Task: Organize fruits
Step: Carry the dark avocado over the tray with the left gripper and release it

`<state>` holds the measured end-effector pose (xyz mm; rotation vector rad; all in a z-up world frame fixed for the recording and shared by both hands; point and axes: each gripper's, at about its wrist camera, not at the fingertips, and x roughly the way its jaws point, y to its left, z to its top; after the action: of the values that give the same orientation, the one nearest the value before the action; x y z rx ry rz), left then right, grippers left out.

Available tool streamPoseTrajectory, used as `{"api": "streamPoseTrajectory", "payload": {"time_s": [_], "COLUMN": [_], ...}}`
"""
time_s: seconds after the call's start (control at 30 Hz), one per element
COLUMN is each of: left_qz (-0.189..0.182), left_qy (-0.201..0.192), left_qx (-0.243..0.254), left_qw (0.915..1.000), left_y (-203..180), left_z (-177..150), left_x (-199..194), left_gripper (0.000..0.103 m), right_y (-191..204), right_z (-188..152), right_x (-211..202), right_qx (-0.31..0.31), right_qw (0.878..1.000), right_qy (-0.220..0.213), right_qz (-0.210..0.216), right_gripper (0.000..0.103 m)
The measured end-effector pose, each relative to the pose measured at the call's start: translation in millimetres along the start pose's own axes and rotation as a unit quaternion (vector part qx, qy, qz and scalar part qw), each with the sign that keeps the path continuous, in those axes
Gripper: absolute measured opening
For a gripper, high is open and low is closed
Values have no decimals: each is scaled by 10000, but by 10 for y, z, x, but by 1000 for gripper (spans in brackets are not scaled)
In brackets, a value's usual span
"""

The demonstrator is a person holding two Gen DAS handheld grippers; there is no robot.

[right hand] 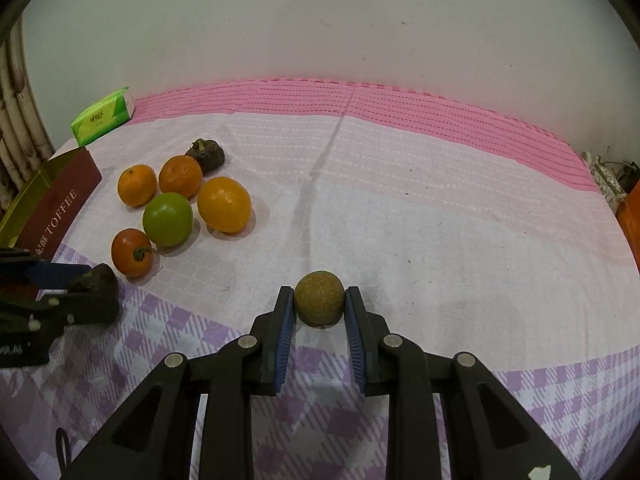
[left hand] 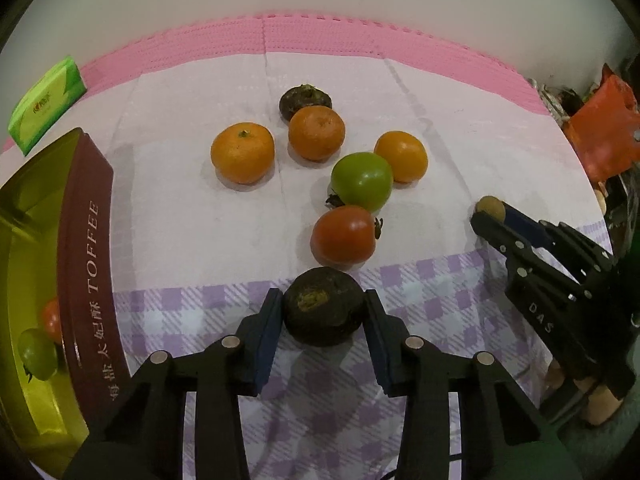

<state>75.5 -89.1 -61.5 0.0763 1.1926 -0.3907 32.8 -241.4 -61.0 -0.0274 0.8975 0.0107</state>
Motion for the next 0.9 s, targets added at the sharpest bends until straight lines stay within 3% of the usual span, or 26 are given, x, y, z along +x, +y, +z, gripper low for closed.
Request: {"api": "streamPoseTrajectory", "payload": {"time_s": [0.17,0.33,0.5,0.7,0.9], "left_qz": [84,286,762,1291,1459], "left_qy": [-181,-444,-579,-448,-204], "left_qx": [33,-436,-1036,-1534,-1704], "left_qw": [9998,9977,9900,9787,9743], "left_y": [131,572,1155,1765,1970], "left_z": [-143,-306,-501,-779,-892], "left_x": [-327,-797,-1094,-1156,-1021], "left_gripper": [40,40,40,40,40], "right_y": [5,8,9,12,2], "right_z": [3,3,2,4,7], "right_x": [3,3,6,10,18], "right_qx": [-1,-6,-9,-9,-12], "right_qw": [10000,10000,10000,10000,10000], "right_qy": [3,6,9,11,13], "right_qz": [-6,-12,-20,-32,-30], "right_gripper": [24,24,24,24,24]}}
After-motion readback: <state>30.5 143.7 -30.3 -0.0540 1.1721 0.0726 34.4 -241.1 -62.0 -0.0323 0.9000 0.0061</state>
